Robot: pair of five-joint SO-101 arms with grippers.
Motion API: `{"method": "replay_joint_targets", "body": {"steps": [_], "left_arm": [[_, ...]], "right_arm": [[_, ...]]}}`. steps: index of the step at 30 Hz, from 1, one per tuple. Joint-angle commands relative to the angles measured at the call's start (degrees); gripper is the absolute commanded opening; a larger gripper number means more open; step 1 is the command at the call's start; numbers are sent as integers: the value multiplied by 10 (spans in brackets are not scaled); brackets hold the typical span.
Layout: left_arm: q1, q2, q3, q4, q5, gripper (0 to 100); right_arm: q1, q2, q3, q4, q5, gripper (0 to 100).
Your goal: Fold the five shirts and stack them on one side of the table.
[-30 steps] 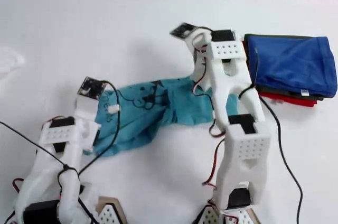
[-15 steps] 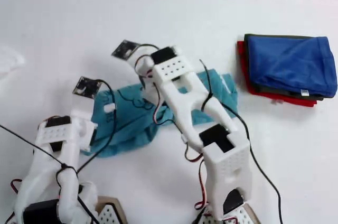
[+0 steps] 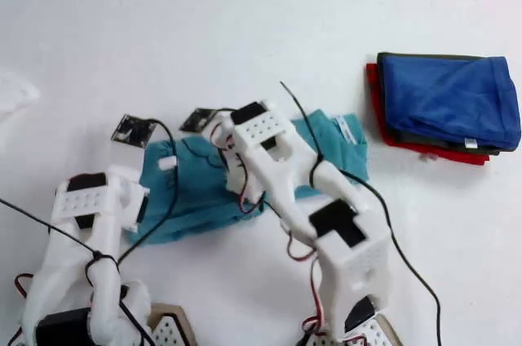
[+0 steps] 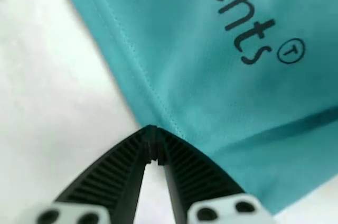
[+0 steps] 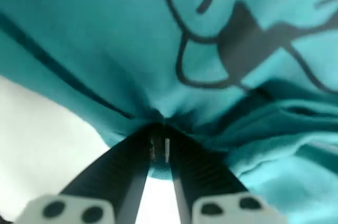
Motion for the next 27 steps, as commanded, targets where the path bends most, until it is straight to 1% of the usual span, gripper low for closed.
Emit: {"method": "replay_joint_targets", "body": {"steps": [1, 4, 7, 9, 11, 14, 18, 24, 27], "left_arm": [[-5, 0, -21, 10, 7, 26], [-5, -3, -23, 31, 7, 26], [-5, -4, -24, 51, 6, 26], [-5, -4, -19, 54, 6, 26], [-14, -4, -11, 50, 6, 26], [-37, -4, -14, 47, 5, 26], [-60, -4, -29, 44, 4, 26], [-58, -1, -56, 45, 6, 26], [-58, -1, -56, 43, 7, 26]], "right_arm": [[1, -102, 26, -3, 0, 19], [0, -145, 50, -19, -2, 19], [-2, -158, 55, -75, -7, 19], [-2, -147, 56, -116, -37, 19], [-2, -121, 56, -133, -61, 19], [-17, -77, 57, -131, -62, 19], [-35, -58, 83, -123, -62, 19], [-44, -104, 138, -105, -61, 19], [-38, -147, 129, -110, -61, 19]]}}
